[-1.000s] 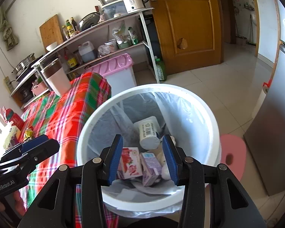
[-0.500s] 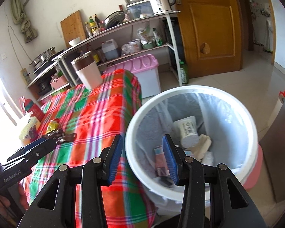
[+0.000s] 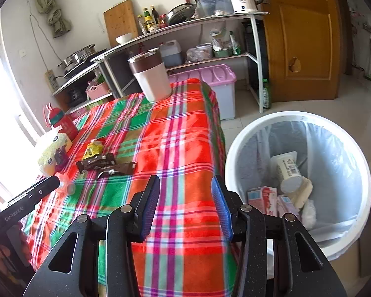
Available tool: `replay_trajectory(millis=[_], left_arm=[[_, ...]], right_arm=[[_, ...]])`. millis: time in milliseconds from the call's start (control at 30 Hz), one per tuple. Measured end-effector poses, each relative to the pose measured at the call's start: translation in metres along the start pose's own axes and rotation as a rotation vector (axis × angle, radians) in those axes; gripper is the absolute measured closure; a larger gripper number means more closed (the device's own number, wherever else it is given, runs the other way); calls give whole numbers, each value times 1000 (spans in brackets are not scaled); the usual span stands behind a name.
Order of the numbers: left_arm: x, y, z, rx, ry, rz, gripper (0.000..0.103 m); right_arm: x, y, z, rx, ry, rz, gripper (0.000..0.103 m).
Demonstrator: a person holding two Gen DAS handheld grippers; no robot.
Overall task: Collect trash
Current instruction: 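Move both open grippers back over the table, then grasp the red-lidded plastic cup with the left gripper while the right gripper grasps a brown chocolate wrapper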
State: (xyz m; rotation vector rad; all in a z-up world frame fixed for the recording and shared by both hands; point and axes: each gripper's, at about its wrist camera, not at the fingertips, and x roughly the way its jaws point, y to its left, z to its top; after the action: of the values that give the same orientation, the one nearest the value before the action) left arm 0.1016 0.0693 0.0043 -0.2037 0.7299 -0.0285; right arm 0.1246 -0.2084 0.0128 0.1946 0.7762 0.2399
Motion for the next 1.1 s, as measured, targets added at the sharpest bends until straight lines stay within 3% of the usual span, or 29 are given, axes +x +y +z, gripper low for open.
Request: replay_trajectory(millis=[167, 600, 967, 1100], left_arm=[[2, 28, -3, -38, 15, 41, 32], [38, 57, -2, -114, 116, -3, 31], [51, 58, 3, -127, 149, -46, 31], [53, 60, 6, -137, 154, -61, 31]], right_arm=[[17, 22, 2, -52, 32, 38, 57], [82, 85, 16, -293, 145, 119, 52], [127, 102, 29, -346, 220, 200, 52], [128, 105, 22, -363, 275, 296, 52]])
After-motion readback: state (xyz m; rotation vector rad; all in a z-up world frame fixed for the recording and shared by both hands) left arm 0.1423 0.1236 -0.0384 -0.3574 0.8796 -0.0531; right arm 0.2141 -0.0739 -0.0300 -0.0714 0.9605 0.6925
